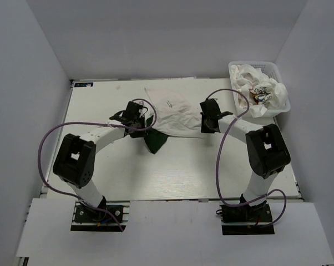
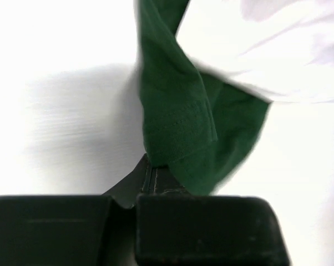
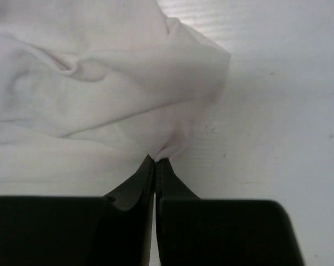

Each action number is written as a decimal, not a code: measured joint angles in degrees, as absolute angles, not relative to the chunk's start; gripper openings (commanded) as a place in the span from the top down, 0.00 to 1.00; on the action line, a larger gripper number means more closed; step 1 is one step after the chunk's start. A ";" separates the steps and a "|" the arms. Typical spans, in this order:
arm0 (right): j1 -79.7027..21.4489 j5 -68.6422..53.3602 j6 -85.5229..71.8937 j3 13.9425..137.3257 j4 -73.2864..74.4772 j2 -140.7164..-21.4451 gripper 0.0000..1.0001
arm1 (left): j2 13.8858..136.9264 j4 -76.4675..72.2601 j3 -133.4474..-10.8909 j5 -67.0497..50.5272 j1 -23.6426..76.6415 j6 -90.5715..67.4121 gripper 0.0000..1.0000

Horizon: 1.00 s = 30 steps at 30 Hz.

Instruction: Fold and stack the t-shirts

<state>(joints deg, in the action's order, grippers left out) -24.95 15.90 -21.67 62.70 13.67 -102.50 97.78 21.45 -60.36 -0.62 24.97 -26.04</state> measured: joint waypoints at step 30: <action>-25.26 16.12 -10.52 80.88 12.95 -43.66 1.00 | 48.42 30.20 -99.59 27.22 24.73 -13.28 1.00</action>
<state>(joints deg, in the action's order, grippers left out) -25.26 16.12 -10.52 80.88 12.95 -43.66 48.42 30.20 -99.59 27.22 24.73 -13.28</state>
